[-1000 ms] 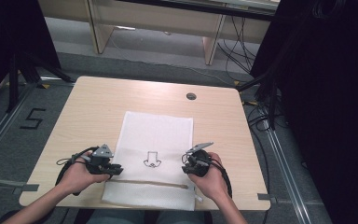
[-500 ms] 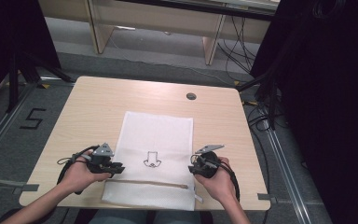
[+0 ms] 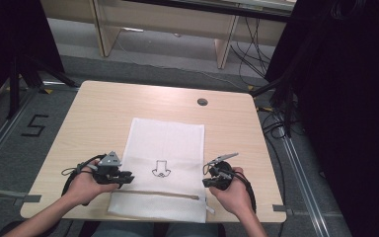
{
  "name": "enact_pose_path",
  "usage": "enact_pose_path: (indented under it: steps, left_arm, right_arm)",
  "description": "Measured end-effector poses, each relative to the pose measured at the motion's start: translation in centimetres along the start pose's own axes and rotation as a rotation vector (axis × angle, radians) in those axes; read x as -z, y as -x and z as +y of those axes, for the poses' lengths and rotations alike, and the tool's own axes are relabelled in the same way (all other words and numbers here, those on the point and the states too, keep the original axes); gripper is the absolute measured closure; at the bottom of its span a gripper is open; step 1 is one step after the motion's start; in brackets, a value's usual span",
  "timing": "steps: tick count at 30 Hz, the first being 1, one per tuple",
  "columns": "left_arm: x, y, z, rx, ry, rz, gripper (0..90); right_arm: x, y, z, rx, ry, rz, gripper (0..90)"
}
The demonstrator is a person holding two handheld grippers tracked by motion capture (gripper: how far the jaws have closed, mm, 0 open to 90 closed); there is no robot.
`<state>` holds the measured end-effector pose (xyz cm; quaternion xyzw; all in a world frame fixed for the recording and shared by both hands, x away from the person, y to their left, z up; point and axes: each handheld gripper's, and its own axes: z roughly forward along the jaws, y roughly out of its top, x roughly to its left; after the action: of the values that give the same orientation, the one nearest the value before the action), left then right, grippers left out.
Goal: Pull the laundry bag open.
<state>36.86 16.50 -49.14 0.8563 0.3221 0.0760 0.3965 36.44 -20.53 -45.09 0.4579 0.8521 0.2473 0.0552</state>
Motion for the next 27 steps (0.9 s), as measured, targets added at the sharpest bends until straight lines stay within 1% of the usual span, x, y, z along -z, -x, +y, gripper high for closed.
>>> enact_pose_path:
  steps: [1, 2, 3, 4, 5, 6, 7, 8, 9, 10, 11, 12, 13, 14, 15, 16, 17, 18, 19, 20, 21, 22, 23, 24, 25, 26, 27]
  left_arm:
    - [0.0, 0.1, 0.0, 0.002, 0.005, -0.007, 75.7]
    - [0.1, 0.1, -0.1, 0.002, 0.008, -0.006, 75.5]
    - [0.0, 0.2, -0.1, 0.017, 0.007, -0.004, 75.3]
    - [0.0, 0.3, -0.2, 0.028, 0.021, -0.007, 75.3]
    - [0.0, 0.3, -0.2, 0.016, 0.026, -0.01, 75.1]
    - [-0.1, 0.3, -0.1, 0.018, 0.029, -0.011, 74.5]
    - [-0.1, 0.3, -0.1, 0.018, 0.029, -0.011, 74.1]
    - [-0.1, 0.3, 0.0, 0.013, 0.026, -0.012, 73.6]
    - [-0.1, 0.5, 0.1, 0.047, 0.043, -0.037, 72.9]
    - [-0.1, 0.5, 0.1, 0.047, 0.043, -0.037, 72.1]
    - [-0.3, 0.7, 0.3, 0.053, 0.06, -0.051, 71.5]
    - [-0.3, 0.7, 0.3, 0.053, 0.06, -0.051, 71.2]
    - [-0.4, 0.8, 0.4, 0.053, 0.056, -0.053, 70.6]
    - [-0.5, 0.9, 0.6, 0.042, 0.054, -0.055, 70.6]
    - [-0.7, 1.2, 0.8, 0.036, 0.055, -0.058, 69.2]
    - [-1.0, 1.4, 1.0, 0.026, 0.058, -0.067, 69.2]
    - [-1.2, 1.7, 1.3, 0.021, 0.056, -0.071, 67.9]
    - [-1.7, 2.2, 1.8, -0.016, 0.051, -0.085, 67.5]
    - [-1.7, 2.2, 1.8, -0.016, 0.051, -0.085, 67.0]
    - [-2.0, 2.5, 2.0, -0.023, 0.046, -0.089, 66.7]
    - [-2.2, 2.9, 2.2, -0.025, 0.043, -0.095, 66.7]
    - [-2.6, 3.4, 2.5, -0.039, 0.039, -0.105, 66.1]
    - [-2.7, 3.6, 2.6, -0.041, 0.042, -0.115, 65.8]
    - [-2.8, 3.7, 2.7, -0.05, 0.044, -0.115, 65.7]
    - [-2.8, 3.7, 2.7, -0.05, 0.044, -0.115, 65.5]
    - [-2.9, 3.8, 2.8, -0.041, 0.037, -0.122, 65.5]
    - [-3.0, 3.9, 2.8, -0.051, 0.032, -0.126, 65.3]
  right_arm:
    - [0.0, 0.0, 0.0, -0.011, -0.003, 0.004, 90.0]
    - [0.0, -0.1, -0.1, -0.035, -0.009, 0.006, 90.0]
    - [-0.2, -0.1, -0.1, -0.043, -0.014, 0.021, 90.0]
    - [-0.2, -0.1, -0.1, -0.043, -0.014, 0.021, 90.0]
    - [-0.3, -0.2, -0.1, -0.052, -0.015, 0.022, 90.0]
    - [-0.4, -0.3, 0.0, -0.097, -0.031, 0.027, 90.0]
    - [-0.4, -0.3, 0.0, -0.097, -0.031, 0.027, 90.0]
    - [-0.6, -0.2, 0.0, -0.097, -0.036, 0.038, 90.0]
    - [-0.7, -0.2, 0.0, -0.096, -0.028, 0.033, 90.0]
    - [-0.8, -0.2, -0.1, -0.098, -0.035, 0.037, 90.0]
    - [-0.9, -0.5, -0.1, -0.136, -0.054, 0.041, 90.0]
    - [-0.9, -0.5, -0.1, -0.136, -0.054, 0.041, 90.0]
    - [-1.0, -0.4, -0.3, -0.099, -0.065, 0.049, 90.0]
    - [-1.0, -0.4, -0.3, -0.099, -0.065, 0.049, 90.0]
    - [-1.1, -0.5, -0.5, -0.109, -0.097, 0.045, 90.0]
    - [-1.1, -0.5, -0.5, -0.109, -0.097, 0.045, 90.0]
    - [-1.1, -0.6, -0.5, -0.085, -0.102, 0.04, 90.0]
    - [-1.1, -0.9, -0.5, -0.085, -0.104, 0.044, 90.0]
    - [-0.9, -1.1, -0.5, -0.081, -0.105, 0.049, 90.0]
    - [-0.9, -1.3, -0.6, -0.068, -0.104, 0.05, 90.0]
    - [-0.9, -1.3, -0.6, -0.068, -0.104, 0.05, 90.0]
    - [-0.9, -1.6, -0.7, -0.057, -0.116, 0.04, 90.0]
    - [-0.9, -1.7, -0.9, -0.045, -0.118, 0.042, 90.0]
    - [-1.0, -1.8, -1.0, -0.04, -0.121, 0.043, 90.0]
    - [-1.0, -2.0, -1.2, -0.053, -0.141, 0.039, 90.0]
    - [-1.0, -2.0, -1.2, -0.053, -0.141, 0.039, 90.0]
    - [-1.1, -1.9, -1.4, -0.029, -0.135, 0.042, 90.0]
